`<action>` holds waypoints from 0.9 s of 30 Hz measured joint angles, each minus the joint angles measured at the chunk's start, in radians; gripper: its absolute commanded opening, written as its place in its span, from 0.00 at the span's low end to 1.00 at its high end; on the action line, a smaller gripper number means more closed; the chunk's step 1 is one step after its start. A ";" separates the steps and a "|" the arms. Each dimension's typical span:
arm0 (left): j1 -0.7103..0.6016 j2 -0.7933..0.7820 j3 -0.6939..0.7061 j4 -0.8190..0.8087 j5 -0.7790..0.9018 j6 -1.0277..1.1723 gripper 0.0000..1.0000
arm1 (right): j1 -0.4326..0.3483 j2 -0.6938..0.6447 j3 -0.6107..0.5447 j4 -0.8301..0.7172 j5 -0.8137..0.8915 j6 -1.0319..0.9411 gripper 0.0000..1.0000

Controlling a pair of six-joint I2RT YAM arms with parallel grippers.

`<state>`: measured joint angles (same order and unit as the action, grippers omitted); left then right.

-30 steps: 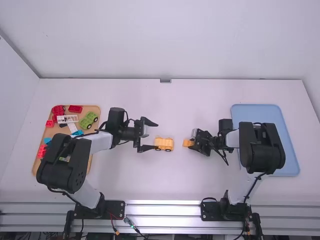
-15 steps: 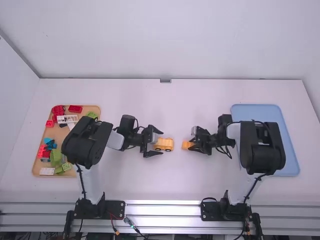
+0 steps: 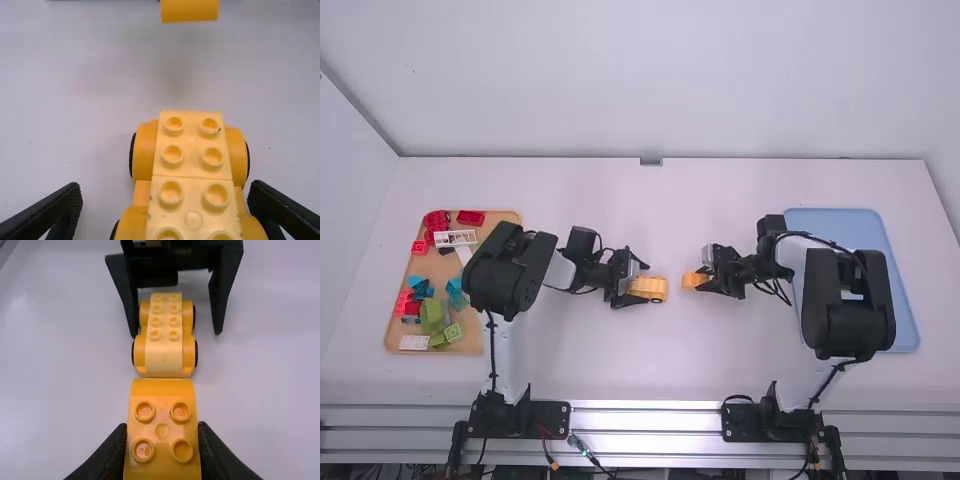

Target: Assemble lego blocks to make yellow taxi

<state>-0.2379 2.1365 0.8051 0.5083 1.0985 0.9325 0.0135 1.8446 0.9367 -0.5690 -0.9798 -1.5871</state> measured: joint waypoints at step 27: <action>-0.070 0.000 0.000 0.032 -0.086 -0.002 0.46 | 0.236 -0.024 -0.022 0.351 0.099 0.255 0.25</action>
<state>-0.3077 2.1365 0.8047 0.5407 1.0126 0.9310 0.2493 1.8210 0.9150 -0.2176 -0.8810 -1.3323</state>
